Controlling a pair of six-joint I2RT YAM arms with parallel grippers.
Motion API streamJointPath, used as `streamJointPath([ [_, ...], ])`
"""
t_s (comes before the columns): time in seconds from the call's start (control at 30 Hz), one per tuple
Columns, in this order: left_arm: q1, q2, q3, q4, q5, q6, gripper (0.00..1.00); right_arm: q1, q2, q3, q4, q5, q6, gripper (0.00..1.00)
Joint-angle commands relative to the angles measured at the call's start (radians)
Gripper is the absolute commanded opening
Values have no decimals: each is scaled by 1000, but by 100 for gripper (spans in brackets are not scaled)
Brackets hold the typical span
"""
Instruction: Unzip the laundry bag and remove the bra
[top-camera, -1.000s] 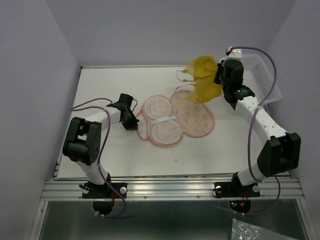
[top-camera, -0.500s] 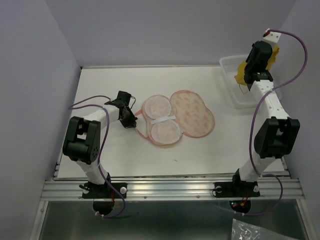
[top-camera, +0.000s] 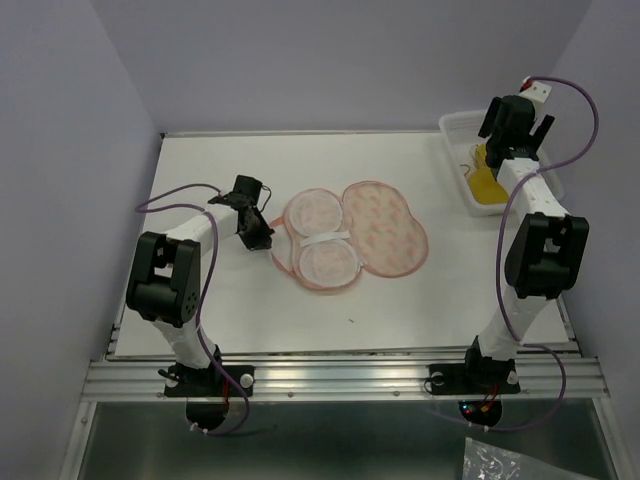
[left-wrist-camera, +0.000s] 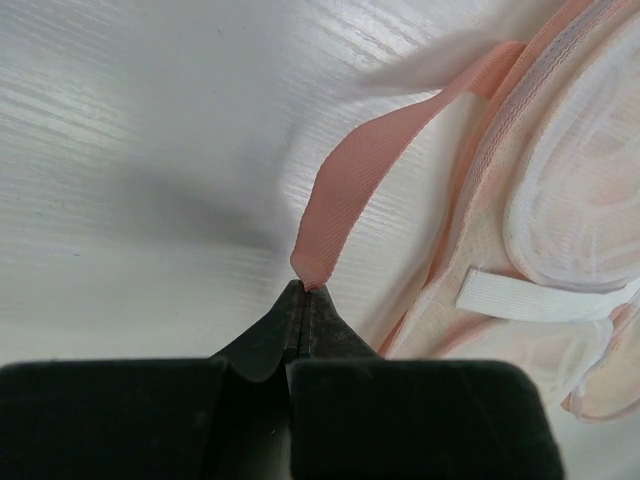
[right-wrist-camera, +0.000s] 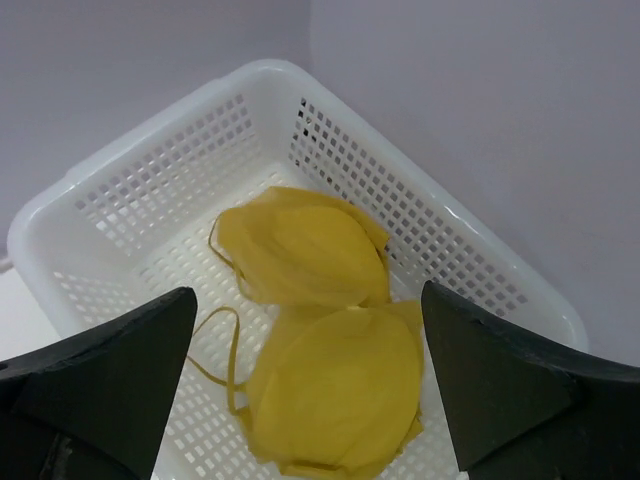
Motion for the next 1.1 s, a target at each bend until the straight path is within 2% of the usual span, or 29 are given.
streamJointPath([
  [0.0,9,-13,42,-35,-24,25,6,-4,-84,33,-58,-104,-15,100],
  [0.03,10,-14,42,-34,-26,25,13,-4,-103,30,-71,-141,-20,100],
  [0.1,12,-22,41,-37,-26,28,13,7,-152,1,-92,-262,-13,100],
  [0.13,10,-28,36,-37,-28,28,29,16,-208,-13,-98,-302,-14,100],
  [0.2,12,-51,36,-38,-29,34,51,48,-271,-51,-100,-377,-19,100],
  [0.23,13,-60,38,-43,-34,39,68,92,-302,-91,-103,-390,-26,100],
  [0.27,13,-80,44,-49,-40,40,75,119,-362,-114,-106,-394,-28,100],
  [0.3,13,-91,45,-57,-40,44,88,146,-390,-139,-109,-393,-31,100],
  [0.37,15,-135,53,-66,-75,48,96,218,-468,-217,-112,-391,-28,100],
  [0.43,15,-173,59,-78,-84,50,99,251,-512,-268,-120,-398,16,100],
  [0.6,18,-368,52,-112,-177,31,99,262,-623,-476,-95,-532,115,100],
  [0.67,18,-474,20,-110,-228,11,99,262,-635,-559,-103,-607,136,100],
  [0.8,26,-609,-51,-71,-225,-5,99,262,-628,-663,-120,-663,202,100],
  [0.93,27,-687,-88,-81,-250,-28,99,271,-563,-739,-151,-597,211,100],
  [1.07,29,-729,-117,-100,-271,-44,99,271,-459,-723,-171,-508,210,99],
])
